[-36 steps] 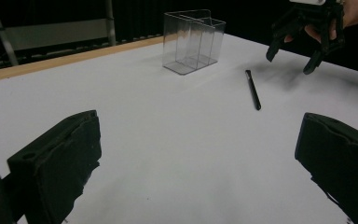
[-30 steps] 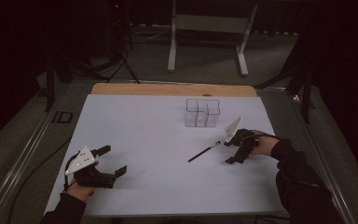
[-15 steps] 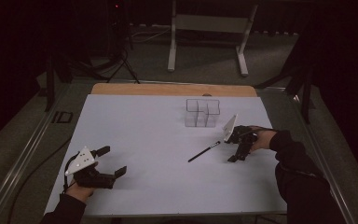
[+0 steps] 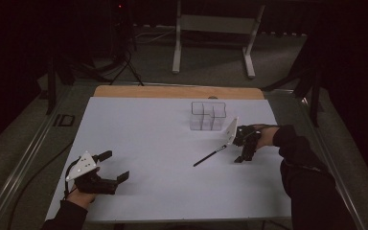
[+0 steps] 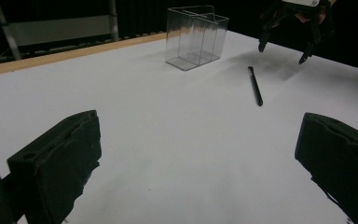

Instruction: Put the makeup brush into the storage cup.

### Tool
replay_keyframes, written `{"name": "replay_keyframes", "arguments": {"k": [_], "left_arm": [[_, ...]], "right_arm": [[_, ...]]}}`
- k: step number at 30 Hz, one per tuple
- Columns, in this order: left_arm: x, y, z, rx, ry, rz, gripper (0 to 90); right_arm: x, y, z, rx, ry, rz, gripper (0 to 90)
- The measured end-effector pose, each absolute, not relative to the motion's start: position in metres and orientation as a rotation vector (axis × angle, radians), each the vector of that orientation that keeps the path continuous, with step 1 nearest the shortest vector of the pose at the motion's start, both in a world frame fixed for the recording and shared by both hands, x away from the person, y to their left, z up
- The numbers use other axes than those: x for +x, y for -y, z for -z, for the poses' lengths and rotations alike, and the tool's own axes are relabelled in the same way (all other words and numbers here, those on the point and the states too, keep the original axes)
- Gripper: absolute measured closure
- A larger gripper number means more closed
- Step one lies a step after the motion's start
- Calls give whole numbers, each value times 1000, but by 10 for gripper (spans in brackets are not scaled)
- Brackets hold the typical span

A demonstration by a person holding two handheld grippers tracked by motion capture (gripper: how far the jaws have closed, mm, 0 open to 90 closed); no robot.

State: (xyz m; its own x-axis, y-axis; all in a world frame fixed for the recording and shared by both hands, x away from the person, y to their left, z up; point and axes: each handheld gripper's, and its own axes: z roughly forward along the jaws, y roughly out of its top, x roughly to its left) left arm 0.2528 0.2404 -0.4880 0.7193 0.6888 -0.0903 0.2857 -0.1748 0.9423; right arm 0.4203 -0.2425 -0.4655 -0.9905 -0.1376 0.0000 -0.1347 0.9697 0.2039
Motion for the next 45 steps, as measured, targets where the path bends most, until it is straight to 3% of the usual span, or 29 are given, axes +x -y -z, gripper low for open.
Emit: {"name": "replay_keyframes", "arguments": {"k": [11, 23, 31, 34, 45], "left_arm": [[252, -241, 489, 1759, -782, -431, 17], [251, -243, 490, 1763, -792, -438, 17], [250, -244, 490, 1761, -796, -437, 18], [250, -244, 490, 1762, -795, -437, 17], [250, -244, 491, 1762, -800, -433, 18]], "right_arm": [[426, 232, 464, 334, 3142, 293, 165], [433, 216, 454, 508, 3131, 321, 368], [435, 204, 454, 580, 3100, 323, 389], [436, 198, 454, 619, 3108, 335, 453], [437, 190, 465, 683, 3057, 302, 514]]}}
